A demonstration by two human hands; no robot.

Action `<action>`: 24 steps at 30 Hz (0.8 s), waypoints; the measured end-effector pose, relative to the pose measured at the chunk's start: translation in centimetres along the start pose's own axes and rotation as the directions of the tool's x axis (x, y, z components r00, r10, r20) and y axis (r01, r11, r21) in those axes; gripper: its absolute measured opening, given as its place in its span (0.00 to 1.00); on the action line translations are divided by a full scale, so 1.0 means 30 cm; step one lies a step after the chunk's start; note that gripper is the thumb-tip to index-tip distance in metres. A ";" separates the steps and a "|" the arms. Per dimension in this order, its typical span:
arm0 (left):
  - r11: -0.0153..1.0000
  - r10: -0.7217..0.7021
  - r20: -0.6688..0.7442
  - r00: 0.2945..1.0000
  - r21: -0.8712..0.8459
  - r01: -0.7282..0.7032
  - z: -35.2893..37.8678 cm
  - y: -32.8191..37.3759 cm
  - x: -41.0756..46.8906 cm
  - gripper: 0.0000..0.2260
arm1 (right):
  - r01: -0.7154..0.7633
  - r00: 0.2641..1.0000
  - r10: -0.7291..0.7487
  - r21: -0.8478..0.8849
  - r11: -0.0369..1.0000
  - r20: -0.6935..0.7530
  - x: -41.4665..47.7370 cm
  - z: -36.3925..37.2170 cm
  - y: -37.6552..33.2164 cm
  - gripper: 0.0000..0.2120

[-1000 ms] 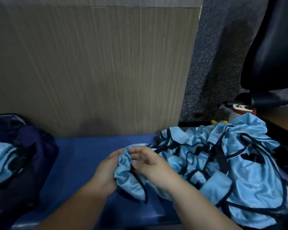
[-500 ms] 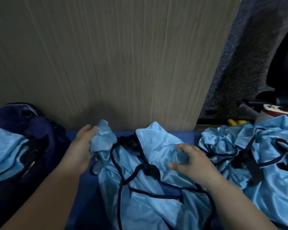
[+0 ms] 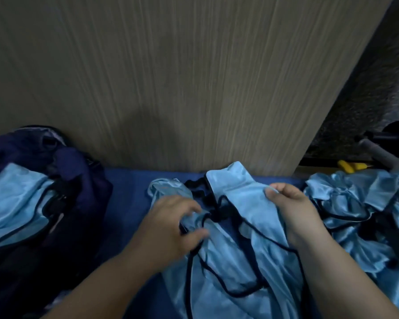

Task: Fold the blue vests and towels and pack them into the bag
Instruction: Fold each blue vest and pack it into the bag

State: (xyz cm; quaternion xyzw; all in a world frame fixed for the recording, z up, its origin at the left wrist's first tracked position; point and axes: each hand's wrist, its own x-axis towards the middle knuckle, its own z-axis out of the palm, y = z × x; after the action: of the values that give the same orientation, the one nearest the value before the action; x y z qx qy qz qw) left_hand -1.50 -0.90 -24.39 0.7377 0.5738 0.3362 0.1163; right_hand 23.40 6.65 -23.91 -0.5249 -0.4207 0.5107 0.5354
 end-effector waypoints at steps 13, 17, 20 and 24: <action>0.990 -0.001 -0.002 1.000 0.140 0.001 -0.004 -0.179 0.029 0.14 | 0.043 0.922 -0.084 0.116 0.992 0.379 0.022 0.039 0.004 0.18; 0.923 -0.196 -0.091 0.976 0.319 0.215 -0.115 -0.182 0.054 0.23 | 0.115 0.956 -0.040 -0.244 0.963 0.291 0.035 0.005 0.028 0.13; 0.917 -0.271 -0.076 0.960 0.284 0.281 -0.127 -0.095 0.053 0.15 | 0.159 0.937 0.067 -0.589 0.792 0.344 0.036 -0.007 0.050 0.04; 0.963 -0.148 0.038 0.988 0.232 0.135 -0.071 0.038 0.006 0.05 | 0.184 0.904 0.175 -0.727 0.662 0.389 -0.008 0.032 0.053 0.10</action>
State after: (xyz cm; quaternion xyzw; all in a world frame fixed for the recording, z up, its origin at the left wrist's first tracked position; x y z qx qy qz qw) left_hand -1.93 -1.54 -22.09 0.7122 0.6566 0.2382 0.0701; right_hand 22.25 6.41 -25.38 -0.5721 -0.7006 0.3924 0.1672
